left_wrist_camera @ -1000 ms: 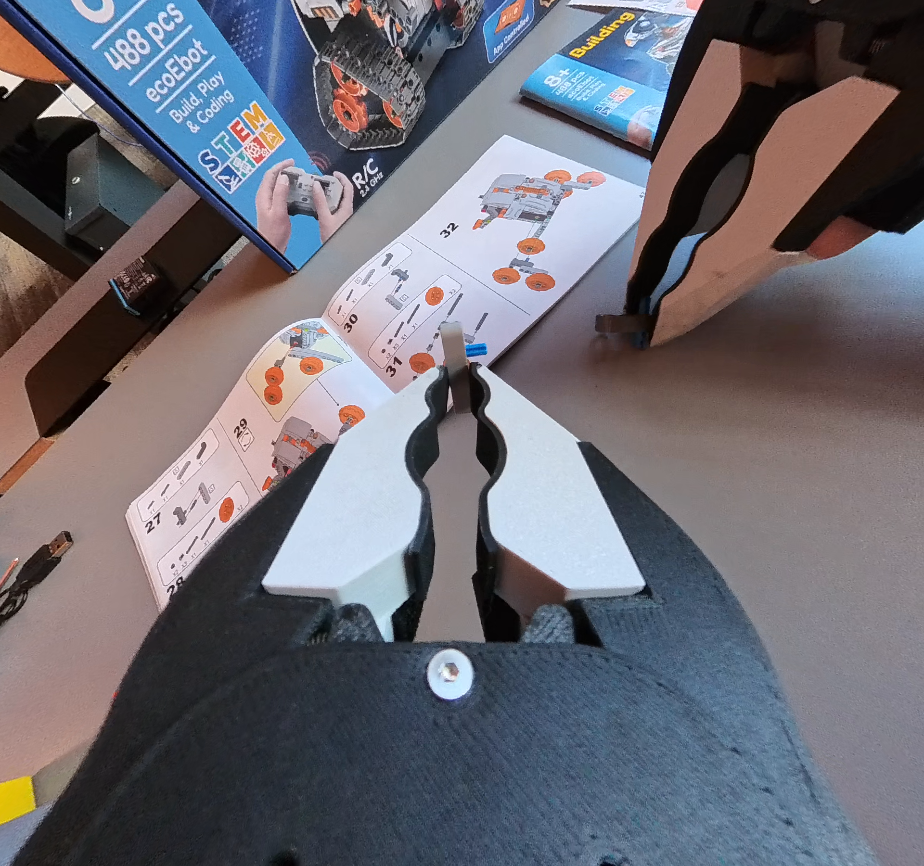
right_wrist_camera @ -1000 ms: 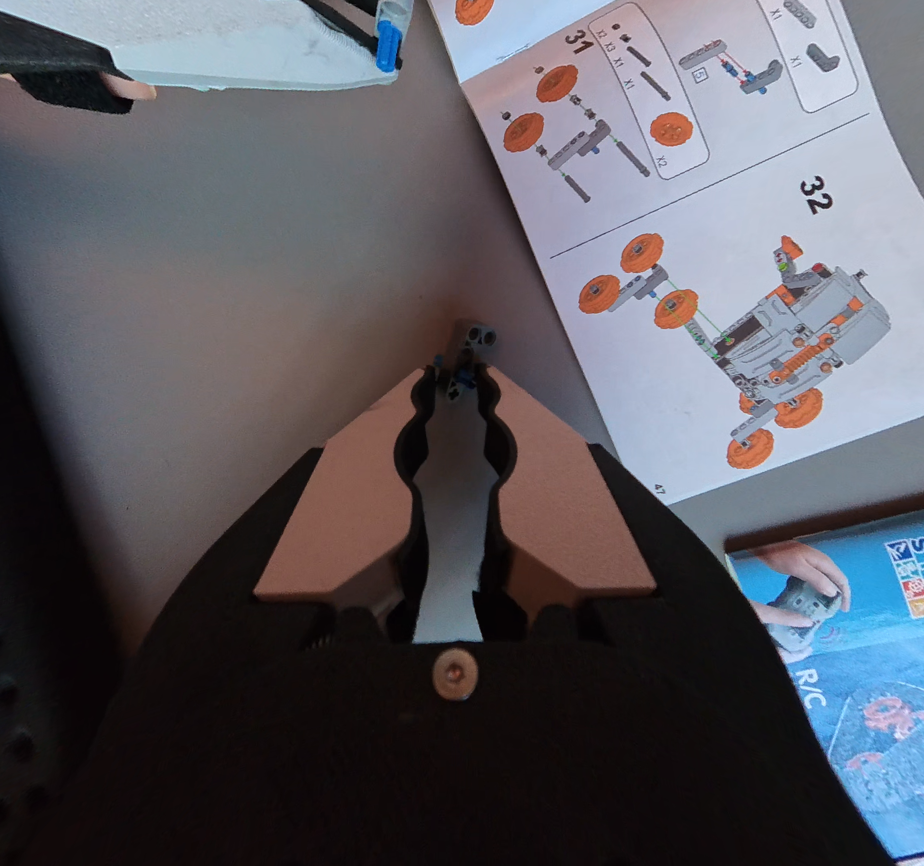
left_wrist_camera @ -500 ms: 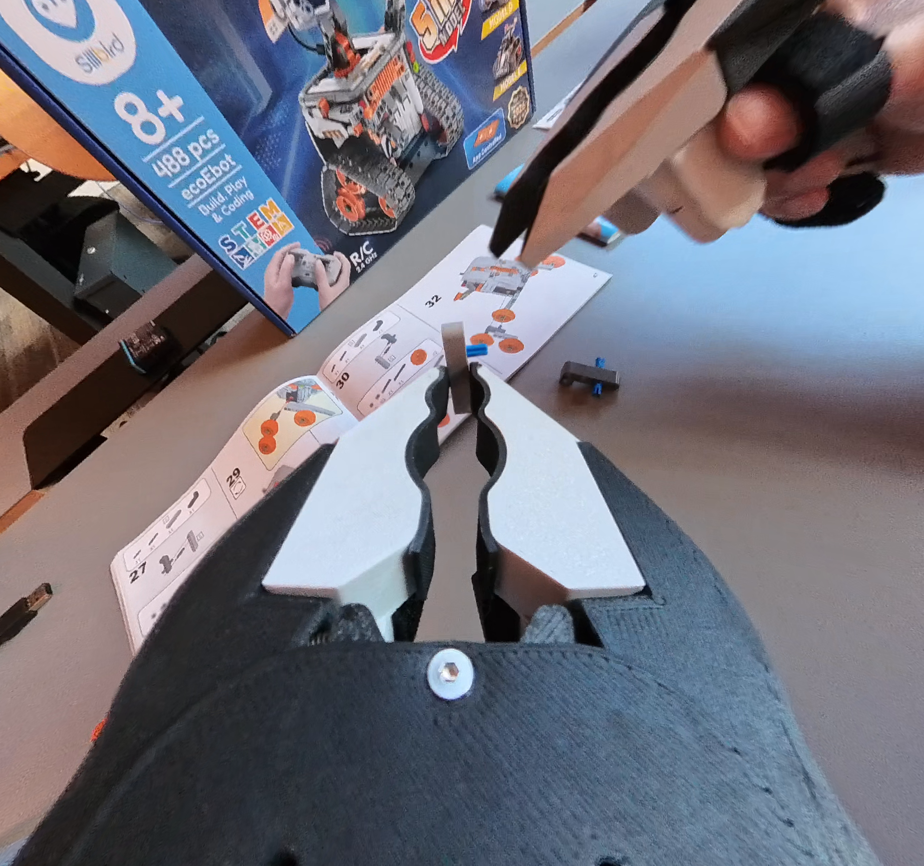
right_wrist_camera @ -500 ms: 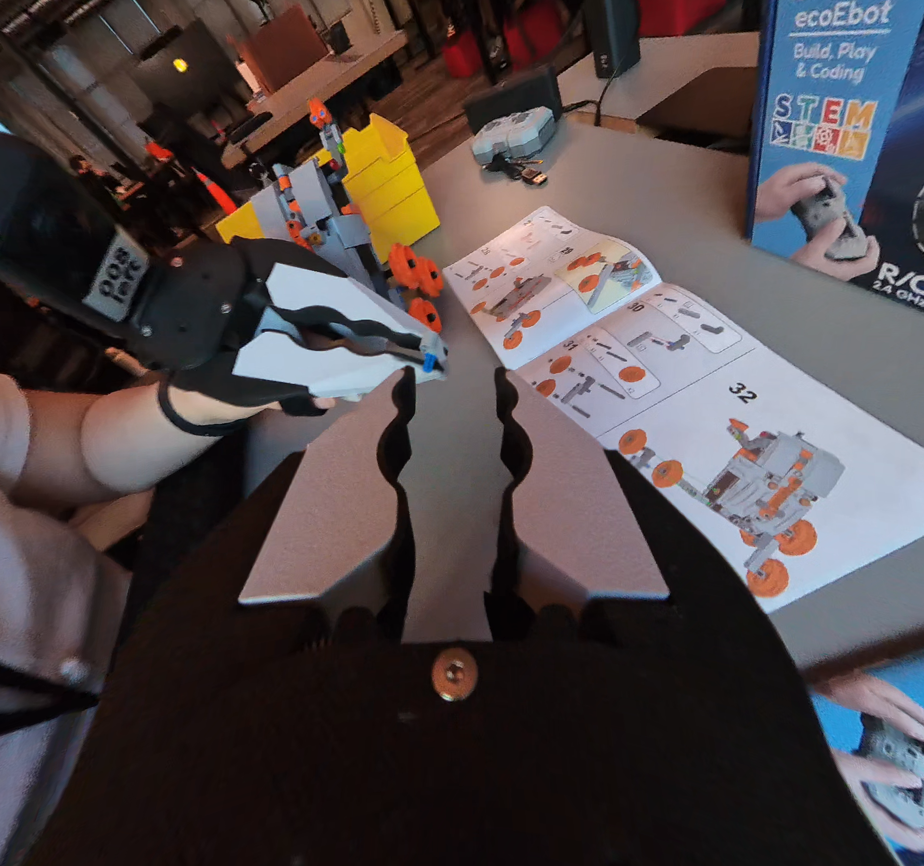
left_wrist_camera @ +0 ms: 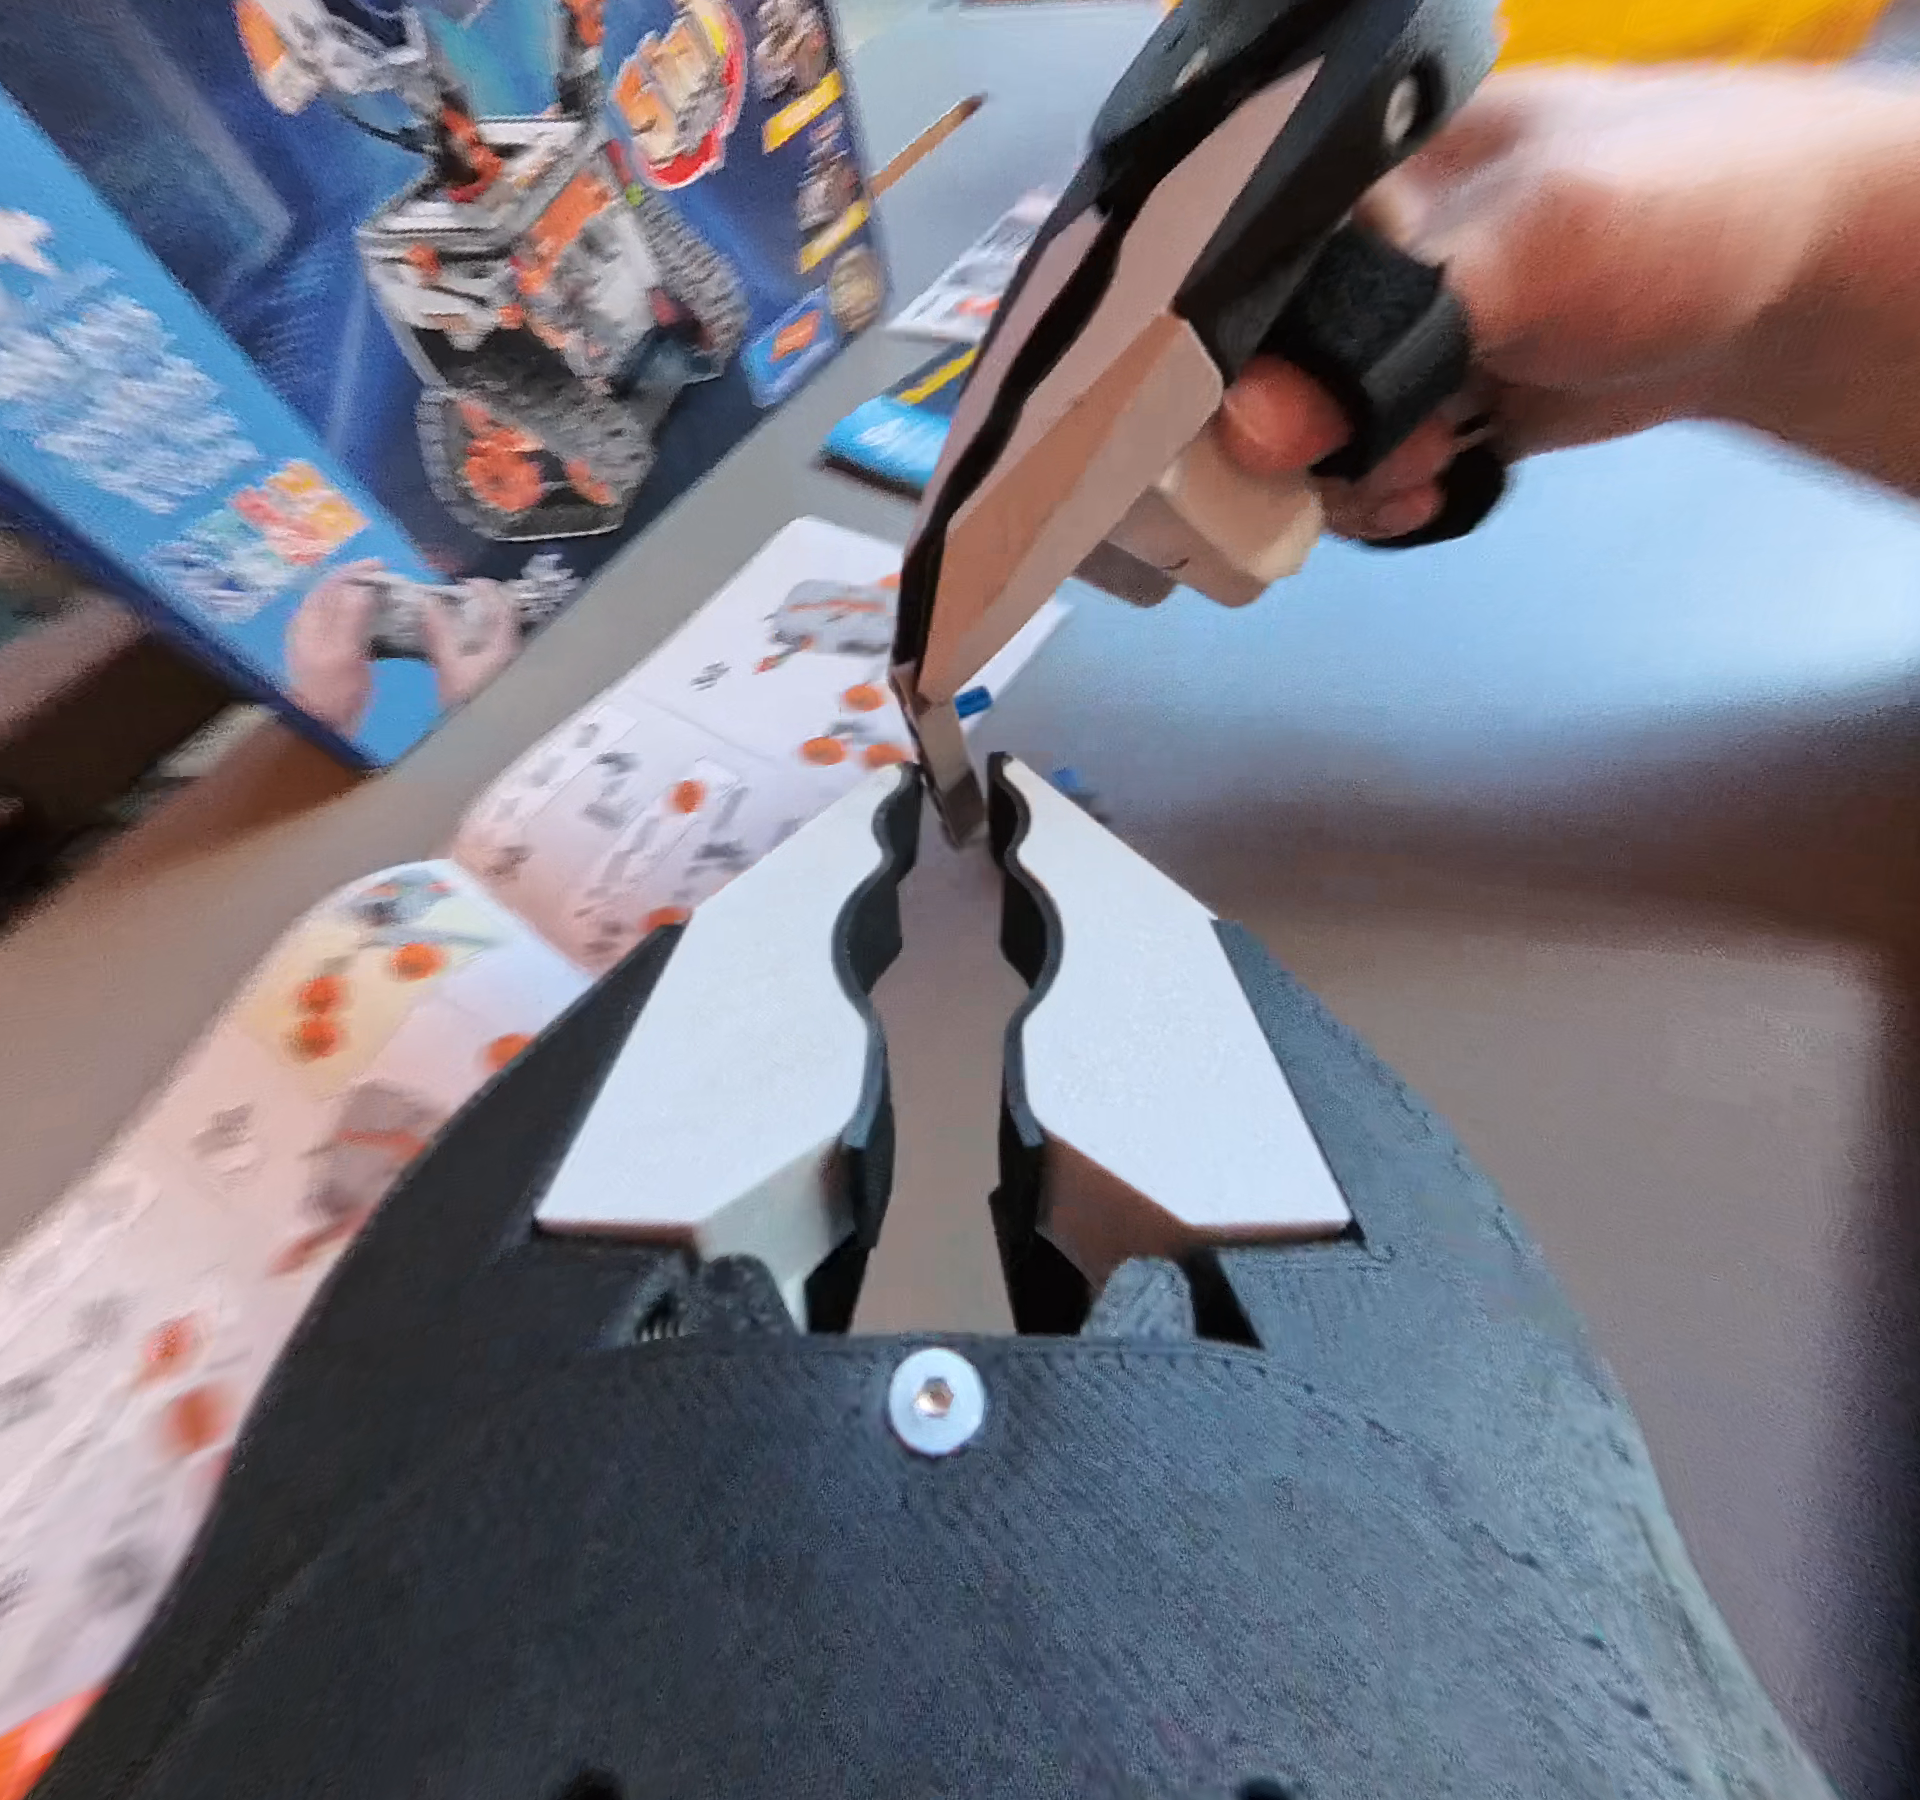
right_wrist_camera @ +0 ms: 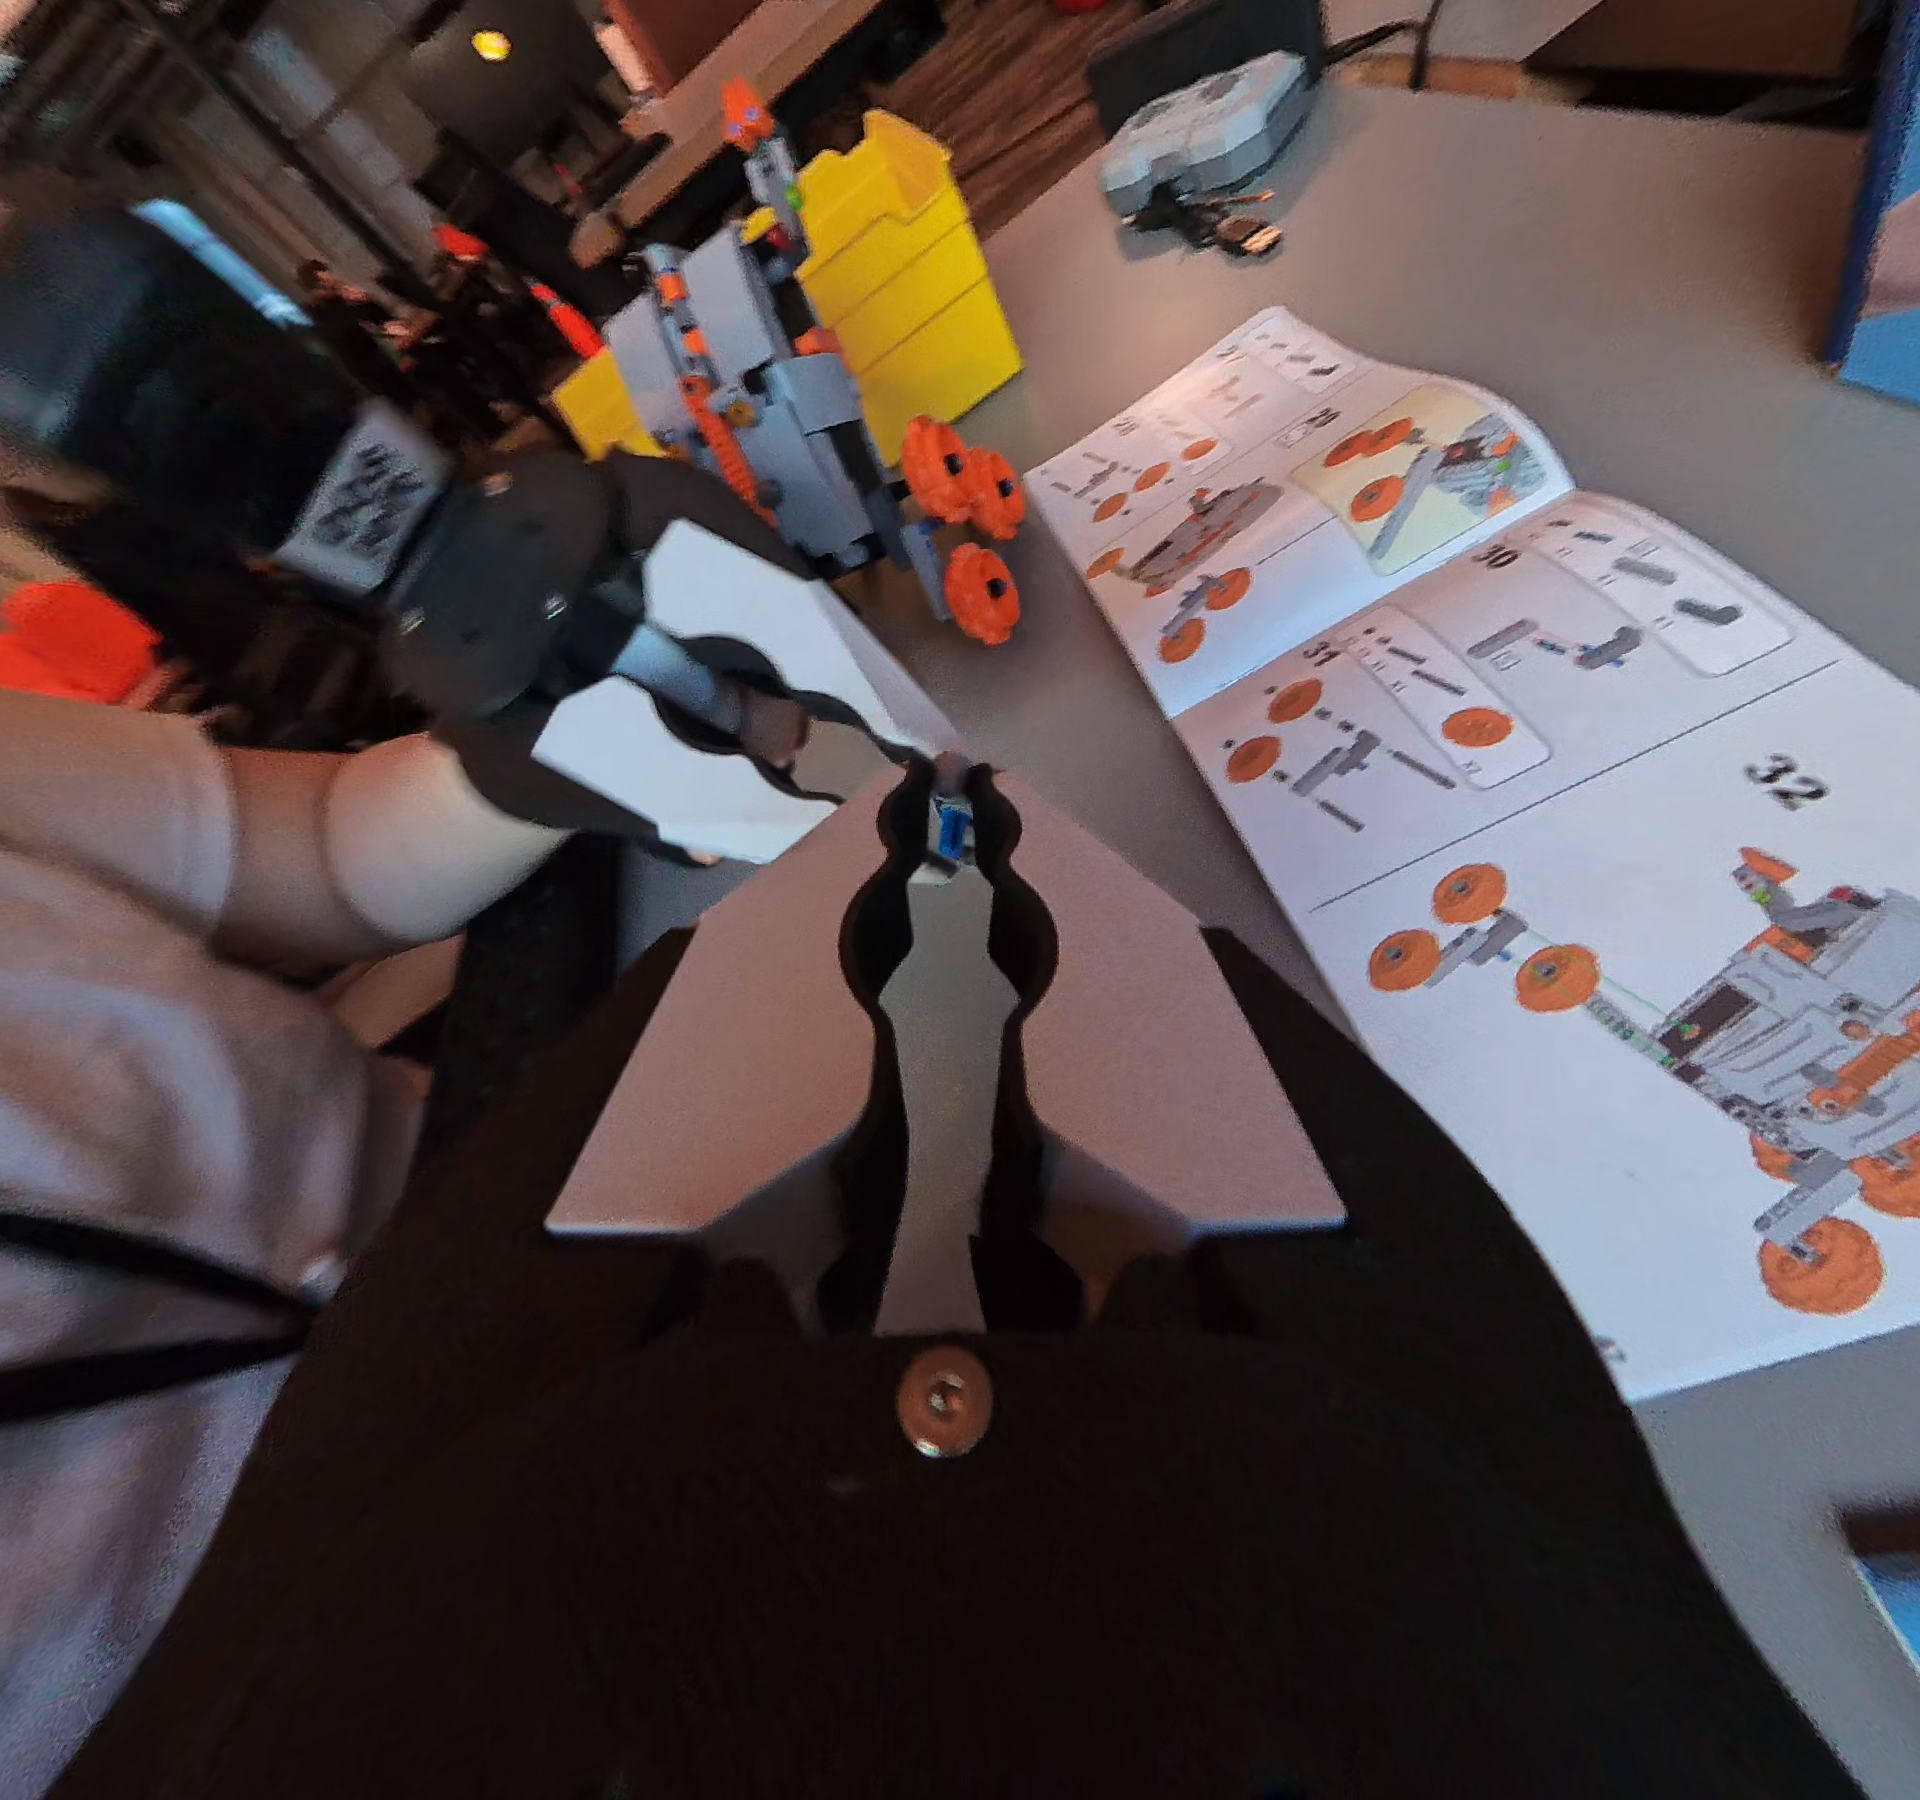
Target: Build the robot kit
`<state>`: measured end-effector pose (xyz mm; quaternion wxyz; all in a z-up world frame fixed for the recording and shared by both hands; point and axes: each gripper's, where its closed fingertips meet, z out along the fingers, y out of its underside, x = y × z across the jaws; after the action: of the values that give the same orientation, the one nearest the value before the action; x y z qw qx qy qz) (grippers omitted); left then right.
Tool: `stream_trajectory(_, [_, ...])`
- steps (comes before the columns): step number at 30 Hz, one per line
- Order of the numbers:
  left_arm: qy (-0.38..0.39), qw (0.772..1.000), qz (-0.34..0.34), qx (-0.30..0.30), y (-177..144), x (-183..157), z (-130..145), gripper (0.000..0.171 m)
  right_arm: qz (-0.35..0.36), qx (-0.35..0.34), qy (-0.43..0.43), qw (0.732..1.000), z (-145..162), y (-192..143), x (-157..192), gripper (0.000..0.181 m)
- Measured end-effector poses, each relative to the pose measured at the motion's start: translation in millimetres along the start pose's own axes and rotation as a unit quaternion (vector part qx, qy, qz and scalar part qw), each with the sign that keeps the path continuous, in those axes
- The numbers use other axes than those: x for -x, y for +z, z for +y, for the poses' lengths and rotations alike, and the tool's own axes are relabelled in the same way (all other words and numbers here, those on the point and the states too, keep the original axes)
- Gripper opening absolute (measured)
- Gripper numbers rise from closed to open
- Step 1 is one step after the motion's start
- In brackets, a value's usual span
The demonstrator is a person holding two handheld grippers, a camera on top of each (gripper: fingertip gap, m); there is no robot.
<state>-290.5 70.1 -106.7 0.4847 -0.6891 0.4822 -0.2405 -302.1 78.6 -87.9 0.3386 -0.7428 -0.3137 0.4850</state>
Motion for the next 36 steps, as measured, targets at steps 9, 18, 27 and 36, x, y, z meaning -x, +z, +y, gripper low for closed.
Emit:
stream_trajectory(9, [-0.222, 0.936, 0.263, -0.070, -24, -38, -31, 0.014, -0.162, 0.025, -0.031, 0.986, 7, -28, 44, 0.007])
stream_trajectory(18, [-0.277, 0.911, 0.252, -0.174, -42, -16, -60, 0.005, -0.144, -0.060, -0.049, 0.987, -15, -24, 41, 0.030])
stream_trajectory(27, [-0.267, 0.913, 0.229, -0.205, -47, -6, -65, 0.005, -0.168, -0.049, -0.061, 0.983, -10, -2, 57, 0.006])
stream_trajectory(36, [-0.258, 0.906, 0.241, -0.232, -56, -6, -73, 0.006, -0.184, -0.046, -0.061, 0.980, -11, -6, 64, 0.006])
